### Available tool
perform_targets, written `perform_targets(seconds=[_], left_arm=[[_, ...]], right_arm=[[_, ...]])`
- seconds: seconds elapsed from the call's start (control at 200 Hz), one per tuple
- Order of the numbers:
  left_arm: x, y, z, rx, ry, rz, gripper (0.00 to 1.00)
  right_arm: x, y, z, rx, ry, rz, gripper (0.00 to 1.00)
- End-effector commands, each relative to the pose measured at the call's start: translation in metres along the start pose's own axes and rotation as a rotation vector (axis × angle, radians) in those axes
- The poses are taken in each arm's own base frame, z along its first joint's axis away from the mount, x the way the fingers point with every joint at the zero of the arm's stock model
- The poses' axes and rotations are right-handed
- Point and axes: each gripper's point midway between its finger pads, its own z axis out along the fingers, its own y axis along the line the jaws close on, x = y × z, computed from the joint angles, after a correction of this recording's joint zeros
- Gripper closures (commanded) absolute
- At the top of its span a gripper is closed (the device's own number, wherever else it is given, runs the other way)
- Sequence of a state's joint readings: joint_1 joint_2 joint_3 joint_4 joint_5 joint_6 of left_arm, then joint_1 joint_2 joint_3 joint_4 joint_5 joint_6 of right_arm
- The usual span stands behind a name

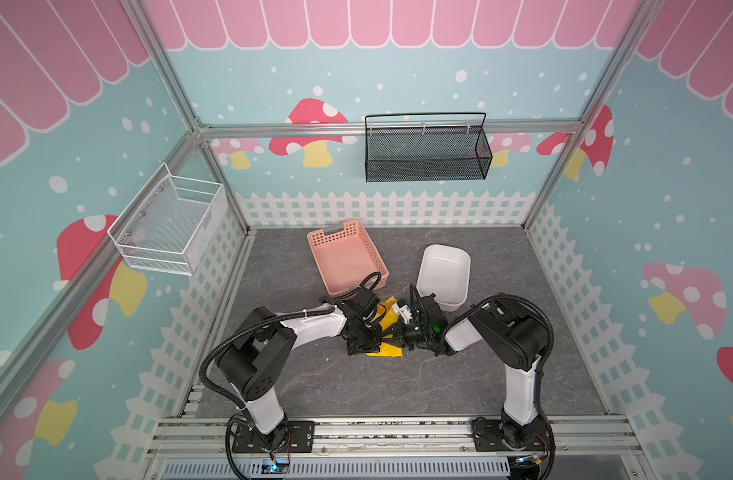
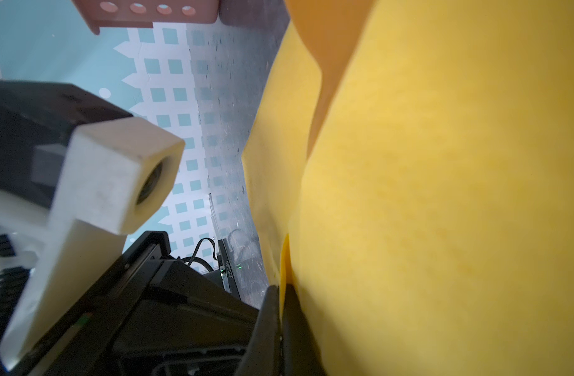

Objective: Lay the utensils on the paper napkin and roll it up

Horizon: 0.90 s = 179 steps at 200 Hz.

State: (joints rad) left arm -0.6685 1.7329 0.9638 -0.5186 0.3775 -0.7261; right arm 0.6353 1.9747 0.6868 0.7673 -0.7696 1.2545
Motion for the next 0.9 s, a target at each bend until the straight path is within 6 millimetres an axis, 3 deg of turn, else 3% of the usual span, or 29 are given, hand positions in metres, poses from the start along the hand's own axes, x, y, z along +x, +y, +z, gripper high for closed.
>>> perform_targets(seconds=[0.0,0.305,0.57,0.791,0.891], left_arm=[[-0.007,-0.005,-0.013,0.023,-0.049,0.002,0.95],[-0.019,0.008,-0.031,0.032,-0.106,-0.046,0.95],[-0.024,0.012,-0.032,0.031,-0.111,-0.059,0.95],[-0.028,0.012,-0.033,0.029,-0.117,-0.06,0.95],[-0.03,0.012,-0.035,0.03,-0.127,-0.064,0.95]], right_arm=[[0.003,-0.005,0.005,0.005,0.016,0.015,0.93],[0.002,-0.004,0.004,0.005,0.011,0.008,0.8],[0.002,-0.002,0.004,0.003,0.011,0.003,0.68],[0.002,-0.003,0.003,0.003,0.009,0.004,0.64],[0.004,-0.005,0.003,0.007,0.013,0.011,0.72]])
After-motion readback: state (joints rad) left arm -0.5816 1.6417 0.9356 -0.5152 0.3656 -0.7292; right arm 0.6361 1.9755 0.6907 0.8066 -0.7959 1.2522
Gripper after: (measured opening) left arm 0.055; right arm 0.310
